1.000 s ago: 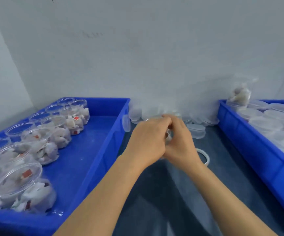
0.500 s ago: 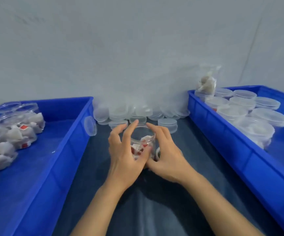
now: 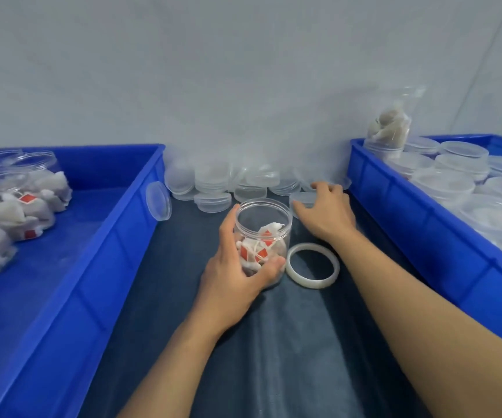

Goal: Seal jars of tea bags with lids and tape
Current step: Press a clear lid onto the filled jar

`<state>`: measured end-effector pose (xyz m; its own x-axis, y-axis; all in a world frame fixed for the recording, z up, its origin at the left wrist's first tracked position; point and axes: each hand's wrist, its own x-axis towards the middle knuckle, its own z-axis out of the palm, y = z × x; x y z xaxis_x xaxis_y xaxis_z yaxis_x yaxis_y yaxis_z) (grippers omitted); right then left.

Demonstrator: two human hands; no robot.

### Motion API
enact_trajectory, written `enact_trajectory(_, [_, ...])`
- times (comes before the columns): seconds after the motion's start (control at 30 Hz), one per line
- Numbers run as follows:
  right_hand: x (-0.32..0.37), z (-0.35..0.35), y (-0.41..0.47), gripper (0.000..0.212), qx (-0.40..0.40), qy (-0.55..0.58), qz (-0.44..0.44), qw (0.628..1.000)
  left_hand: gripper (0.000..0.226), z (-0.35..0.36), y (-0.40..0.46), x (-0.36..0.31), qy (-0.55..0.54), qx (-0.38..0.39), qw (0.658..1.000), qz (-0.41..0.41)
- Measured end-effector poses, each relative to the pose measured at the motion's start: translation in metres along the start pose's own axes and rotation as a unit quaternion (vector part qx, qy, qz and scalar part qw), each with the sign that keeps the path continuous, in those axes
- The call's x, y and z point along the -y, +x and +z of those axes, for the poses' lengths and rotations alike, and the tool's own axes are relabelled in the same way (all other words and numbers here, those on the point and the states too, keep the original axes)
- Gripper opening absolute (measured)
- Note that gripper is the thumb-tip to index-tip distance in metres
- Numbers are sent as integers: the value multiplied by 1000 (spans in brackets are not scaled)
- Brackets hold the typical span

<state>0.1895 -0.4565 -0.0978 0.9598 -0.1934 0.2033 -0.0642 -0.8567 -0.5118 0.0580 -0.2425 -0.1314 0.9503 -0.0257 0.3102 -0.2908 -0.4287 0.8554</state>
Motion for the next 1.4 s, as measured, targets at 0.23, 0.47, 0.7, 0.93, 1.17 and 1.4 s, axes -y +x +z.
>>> enact_trajectory(0.23, [-1,16,26,85,0,-28,60,998,102,1,1,1,8,-9,1000,5])
enact_trajectory(0.47, [-2,2,13,76,-109,41,13,993,103,3,3,4,3,-16,1000,12])
enact_trajectory(0.7, [20,-28,-68,47,-88,352,-77,929,83,6,2,4,-16,-81,996,29])
enact_trajectory(0.93, [34,-24,-132,42,-33,390,-148,908,61,3,-1,1,25,-106,994,27])
enact_trajectory(1.17, [20,-21,-136,38,-29,420,-152,894,69,6,-5,-7,37,-91,994,54])
enact_trajectory(1.4, [12,-20,-130,38,-21,424,-180,887,73,7,-6,-13,-51,-63,996,34])
